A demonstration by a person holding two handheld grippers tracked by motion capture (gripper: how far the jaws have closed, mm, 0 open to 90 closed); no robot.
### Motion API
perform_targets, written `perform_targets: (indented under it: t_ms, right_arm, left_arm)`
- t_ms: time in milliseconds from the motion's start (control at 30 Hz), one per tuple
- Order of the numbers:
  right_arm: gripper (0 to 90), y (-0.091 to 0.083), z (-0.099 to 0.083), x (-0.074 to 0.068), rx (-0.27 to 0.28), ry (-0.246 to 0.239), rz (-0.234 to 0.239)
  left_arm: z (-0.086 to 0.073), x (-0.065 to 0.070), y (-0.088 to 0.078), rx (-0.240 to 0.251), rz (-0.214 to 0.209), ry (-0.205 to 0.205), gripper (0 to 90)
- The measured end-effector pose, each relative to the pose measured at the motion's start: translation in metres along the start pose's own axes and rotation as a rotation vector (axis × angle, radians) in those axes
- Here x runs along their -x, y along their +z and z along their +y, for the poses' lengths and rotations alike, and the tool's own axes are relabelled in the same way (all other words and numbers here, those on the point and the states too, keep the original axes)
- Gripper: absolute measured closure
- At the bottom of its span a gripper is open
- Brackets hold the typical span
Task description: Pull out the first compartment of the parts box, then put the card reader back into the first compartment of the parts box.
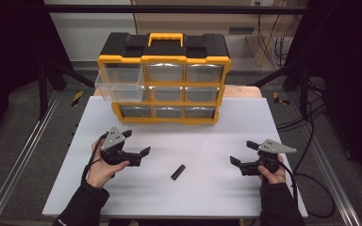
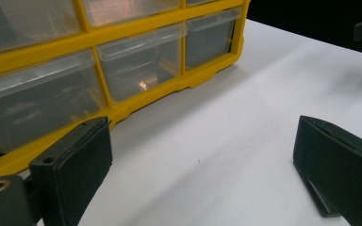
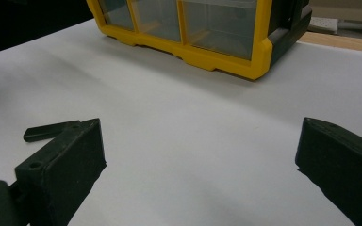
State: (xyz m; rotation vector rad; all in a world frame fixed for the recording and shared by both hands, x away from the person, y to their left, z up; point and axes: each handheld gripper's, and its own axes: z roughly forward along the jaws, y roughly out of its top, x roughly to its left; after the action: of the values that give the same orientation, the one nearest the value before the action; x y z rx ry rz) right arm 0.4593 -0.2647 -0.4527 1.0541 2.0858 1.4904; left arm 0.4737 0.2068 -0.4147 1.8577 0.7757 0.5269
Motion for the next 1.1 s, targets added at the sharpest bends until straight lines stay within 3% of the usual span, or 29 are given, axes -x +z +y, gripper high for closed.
perform_targets:
  t_ms: [433,1100]
  right_arm:
    - [2.3,0.000,0.000,0.000,-0.003,-0.002,-0.002]
    - [2.3,0.000,0.000,0.001,-0.002,0.000,0.002]
  left_arm:
    - [-0.004,0.013,0.011,-0.040,-0.032,0.019,5.1]
    - [-0.004,0.038,0.019,-0.060,-0.081,0.050,5.0]
